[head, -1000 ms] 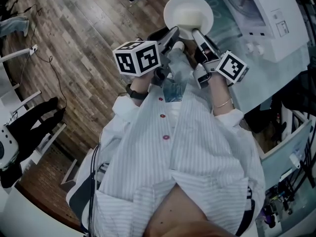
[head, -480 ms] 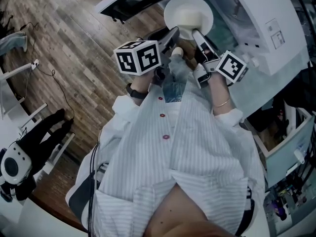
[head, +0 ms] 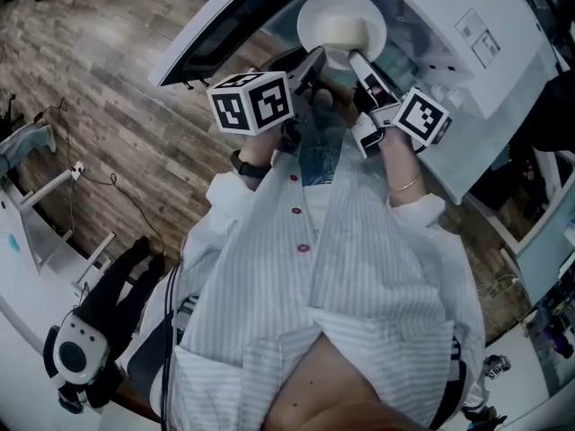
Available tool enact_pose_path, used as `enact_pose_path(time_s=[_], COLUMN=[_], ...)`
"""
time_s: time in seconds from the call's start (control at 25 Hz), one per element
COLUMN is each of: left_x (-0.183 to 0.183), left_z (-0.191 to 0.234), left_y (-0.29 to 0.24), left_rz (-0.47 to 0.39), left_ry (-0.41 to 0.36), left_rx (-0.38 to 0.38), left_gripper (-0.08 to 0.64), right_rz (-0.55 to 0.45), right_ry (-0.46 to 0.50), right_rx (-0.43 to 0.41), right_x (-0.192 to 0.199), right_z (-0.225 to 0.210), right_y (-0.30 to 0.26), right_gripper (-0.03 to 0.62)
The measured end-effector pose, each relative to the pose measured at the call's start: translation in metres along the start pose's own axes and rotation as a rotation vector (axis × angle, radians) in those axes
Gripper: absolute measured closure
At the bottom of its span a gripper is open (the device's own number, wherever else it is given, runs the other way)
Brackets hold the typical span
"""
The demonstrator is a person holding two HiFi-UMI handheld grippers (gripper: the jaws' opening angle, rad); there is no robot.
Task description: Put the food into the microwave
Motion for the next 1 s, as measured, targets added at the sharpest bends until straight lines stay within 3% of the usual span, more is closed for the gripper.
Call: enact_pose_path(time_s=[0.36, 1.0], left_x=[-0.04, -0.051], left_z=[-0.005, 0.007], left_y=[-0.047, -0.079], left_rz=[0.126, 0.237], left_ry=[-0.099, -0.19], left_rx=[0.103, 0.174], left_gripper=[0.477, 0.474], right_rz=[-0.164, -0.307], right_ry=[-0.023, -0.058], right_rx=[0.056, 0.155], right_x=[-0.03, -0.025], right_z=[-0.009, -0.026], right_y=[-0.01, -0.016], right_gripper=[0.523, 0.523])
Point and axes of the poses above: the fingertips, and each gripper's own axes: y backward along the fingers, z to its left, x out of its underside, the point moved 7 cm from there along y, backward along the fingers, and after that the axes turned 10 degrees about -x, right-handed, at the moved point
